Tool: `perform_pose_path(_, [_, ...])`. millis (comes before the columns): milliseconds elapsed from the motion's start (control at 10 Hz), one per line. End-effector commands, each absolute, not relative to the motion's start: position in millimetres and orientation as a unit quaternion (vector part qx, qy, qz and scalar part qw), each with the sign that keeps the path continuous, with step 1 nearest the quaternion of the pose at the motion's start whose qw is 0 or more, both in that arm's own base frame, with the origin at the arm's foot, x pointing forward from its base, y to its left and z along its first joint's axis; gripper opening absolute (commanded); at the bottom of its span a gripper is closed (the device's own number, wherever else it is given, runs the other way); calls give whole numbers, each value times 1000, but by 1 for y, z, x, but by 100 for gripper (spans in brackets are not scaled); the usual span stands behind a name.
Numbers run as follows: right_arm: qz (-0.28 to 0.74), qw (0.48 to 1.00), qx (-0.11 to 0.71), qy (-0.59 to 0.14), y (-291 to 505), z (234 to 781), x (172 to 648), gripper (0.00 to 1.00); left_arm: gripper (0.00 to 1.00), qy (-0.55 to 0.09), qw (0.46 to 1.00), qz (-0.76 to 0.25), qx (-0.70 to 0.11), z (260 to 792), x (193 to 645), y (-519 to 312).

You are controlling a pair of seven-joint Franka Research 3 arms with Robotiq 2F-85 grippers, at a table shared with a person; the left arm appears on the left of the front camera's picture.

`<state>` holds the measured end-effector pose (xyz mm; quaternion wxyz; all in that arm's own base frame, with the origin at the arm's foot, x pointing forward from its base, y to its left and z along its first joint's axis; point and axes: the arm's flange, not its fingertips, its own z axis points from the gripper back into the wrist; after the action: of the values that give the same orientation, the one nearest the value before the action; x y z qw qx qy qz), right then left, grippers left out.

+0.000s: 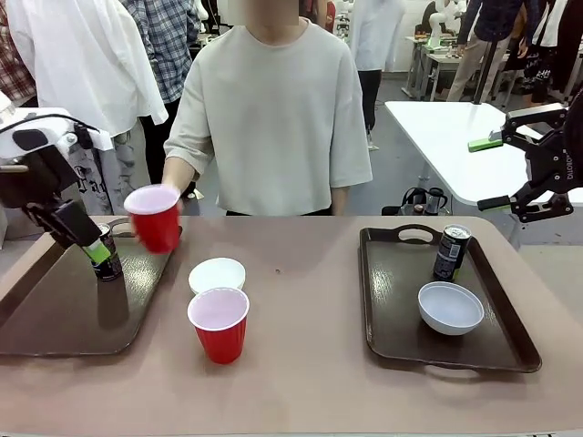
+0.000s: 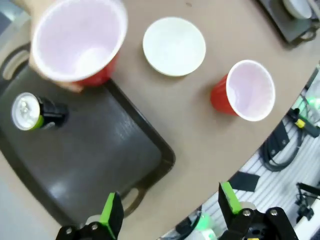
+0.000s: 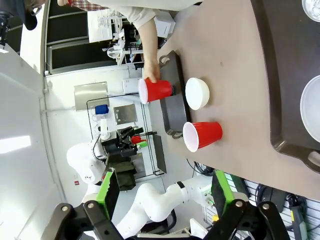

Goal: Prepare tableware on both trays.
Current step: Pick up a Picnic Bowl from the table and place it on a Handle tray.

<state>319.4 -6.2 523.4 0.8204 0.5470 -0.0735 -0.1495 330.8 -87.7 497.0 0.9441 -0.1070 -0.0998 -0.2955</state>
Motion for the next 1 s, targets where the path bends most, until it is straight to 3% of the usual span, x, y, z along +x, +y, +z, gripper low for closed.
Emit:
perform_pose_path(0, [-140,818,552,-77,-7,522,320,96,100,-96,944,-298,-102,484,347,-100])
perform_pose_path(200, [-140,818,552,-77,-7,522,320,96,100,-101,945,-296,-92,478,355,-108])
perform_pose_path(700, [-140,818,552,-77,-7,522,320,96,100,-138,974,-179,-32,440,429,-167])
perform_pose_path(900, [-140,818,552,-77,-7,522,320,96,100,-101,985,-139,-29,418,454,-194])
